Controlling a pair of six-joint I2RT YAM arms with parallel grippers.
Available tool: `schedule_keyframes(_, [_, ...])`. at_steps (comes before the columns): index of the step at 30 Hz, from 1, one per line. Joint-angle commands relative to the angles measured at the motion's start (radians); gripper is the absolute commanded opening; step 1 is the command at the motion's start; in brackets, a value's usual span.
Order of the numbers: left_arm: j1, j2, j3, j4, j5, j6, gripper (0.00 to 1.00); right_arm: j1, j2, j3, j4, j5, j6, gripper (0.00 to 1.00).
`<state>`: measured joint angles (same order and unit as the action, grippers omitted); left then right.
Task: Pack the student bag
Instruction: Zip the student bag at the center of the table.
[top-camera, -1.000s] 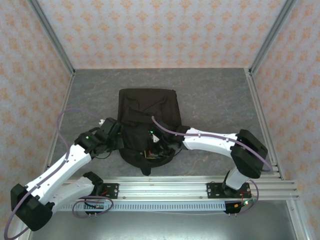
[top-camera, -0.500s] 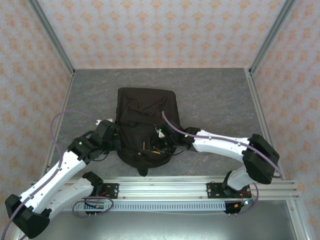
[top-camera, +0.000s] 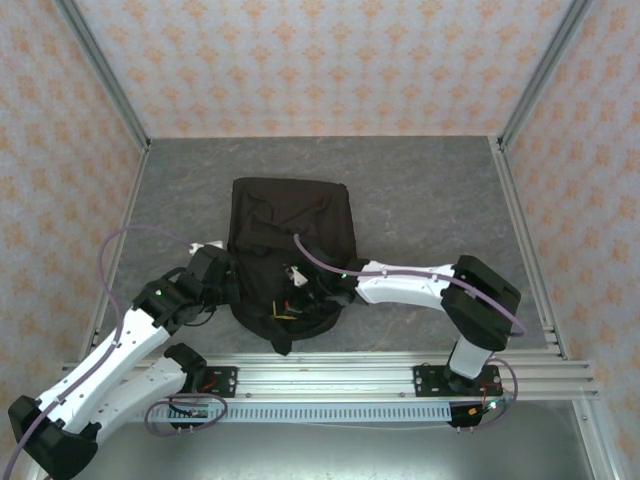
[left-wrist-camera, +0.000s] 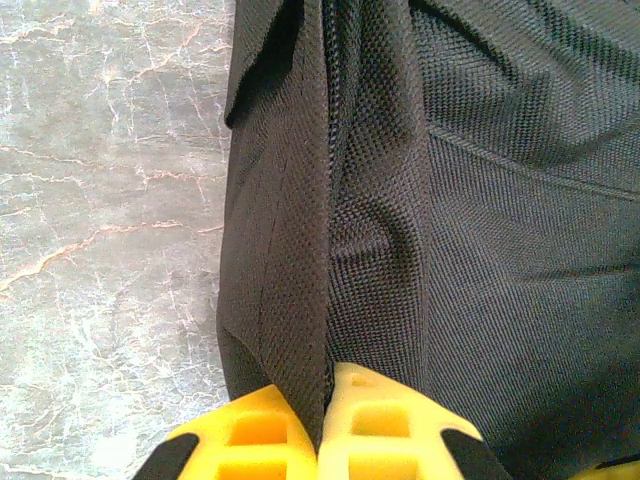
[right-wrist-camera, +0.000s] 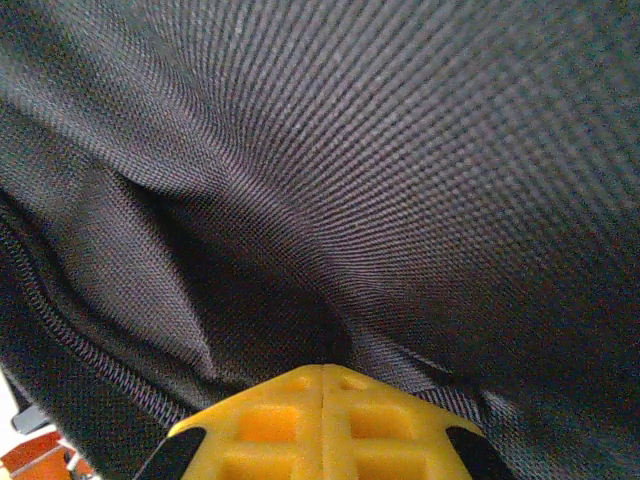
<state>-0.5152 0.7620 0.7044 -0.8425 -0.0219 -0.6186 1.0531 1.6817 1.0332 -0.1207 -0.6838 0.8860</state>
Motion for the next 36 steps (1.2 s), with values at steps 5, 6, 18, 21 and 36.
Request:
schedule_keyframes(5, [0.0,0.004,0.067,0.092,-0.129,0.022,0.0,-0.082,-0.206,-0.125,0.105,0.178,0.043,0.0])
schedule_keyframes(6, [0.001,0.003,0.066,0.095,-0.134,0.028,0.0,-0.09,-0.231,-0.154,0.142,0.195,0.059,0.0])
schedule_keyframes(18, [0.005,0.075,0.164,-0.166,0.017,-0.168,0.64,-0.048,-0.23,-0.093,-0.067,0.275,-0.12,0.0])
schedule_keyframes(21, [0.004,0.089,0.102,-0.19,0.183,-0.324,0.75,-0.035,-0.216,-0.087,-0.122,0.326,-0.143,0.0])
schedule_keyframes(36, [0.001,0.034,-0.004,-0.193,0.289,-0.605,0.69,-0.008,-0.266,-0.091,-0.189,0.432,-0.171,0.0])
